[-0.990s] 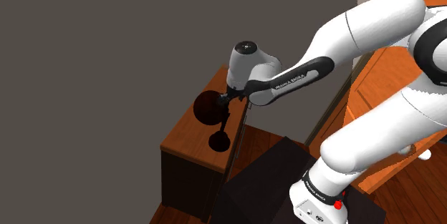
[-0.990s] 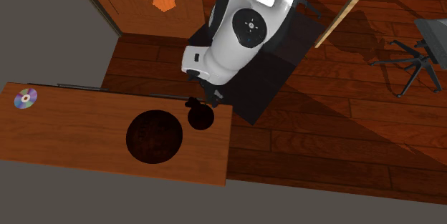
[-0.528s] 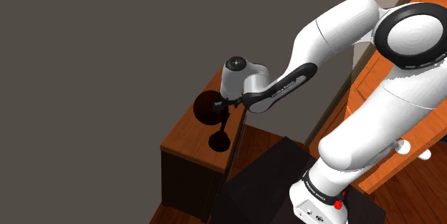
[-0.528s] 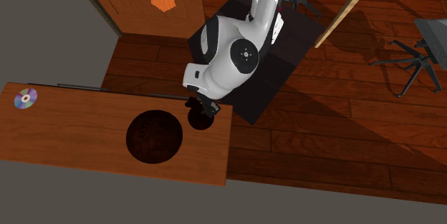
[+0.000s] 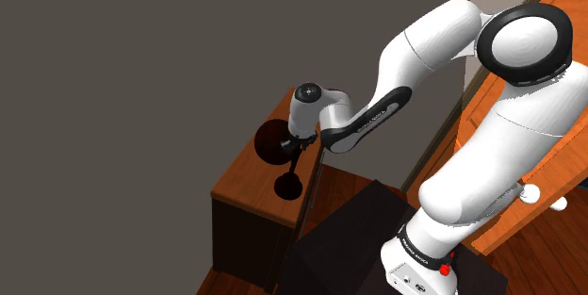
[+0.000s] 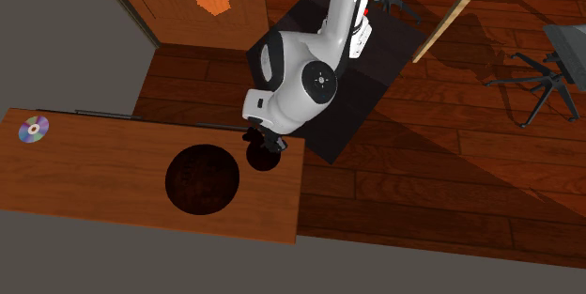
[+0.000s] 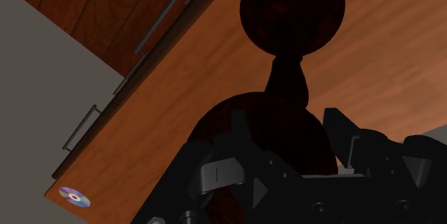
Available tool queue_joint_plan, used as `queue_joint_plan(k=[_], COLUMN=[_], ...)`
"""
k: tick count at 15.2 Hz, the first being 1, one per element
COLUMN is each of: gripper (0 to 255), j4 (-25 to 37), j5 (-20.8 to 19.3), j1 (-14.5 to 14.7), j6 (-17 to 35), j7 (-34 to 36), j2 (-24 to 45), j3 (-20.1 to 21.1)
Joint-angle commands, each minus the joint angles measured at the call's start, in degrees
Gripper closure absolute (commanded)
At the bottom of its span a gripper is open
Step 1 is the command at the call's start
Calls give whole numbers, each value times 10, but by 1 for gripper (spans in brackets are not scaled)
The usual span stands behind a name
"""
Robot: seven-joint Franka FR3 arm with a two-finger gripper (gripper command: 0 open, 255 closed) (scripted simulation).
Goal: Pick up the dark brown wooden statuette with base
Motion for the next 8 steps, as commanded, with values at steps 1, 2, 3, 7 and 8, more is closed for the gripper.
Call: queue_joint_plan(k=[1, 2, 3, 7, 8], gripper=[255, 255, 255, 255, 255], j4=[0, 0, 0, 0, -2], j5=[-1, -1, -1, 2, 16], j1=[0, 0, 0, -1, -1], j6=[0, 0, 0, 0, -2], j7=[1, 1, 1, -3, -16], j2=[1, 1, 1, -1, -10], j3=[0, 0, 0, 0, 1])
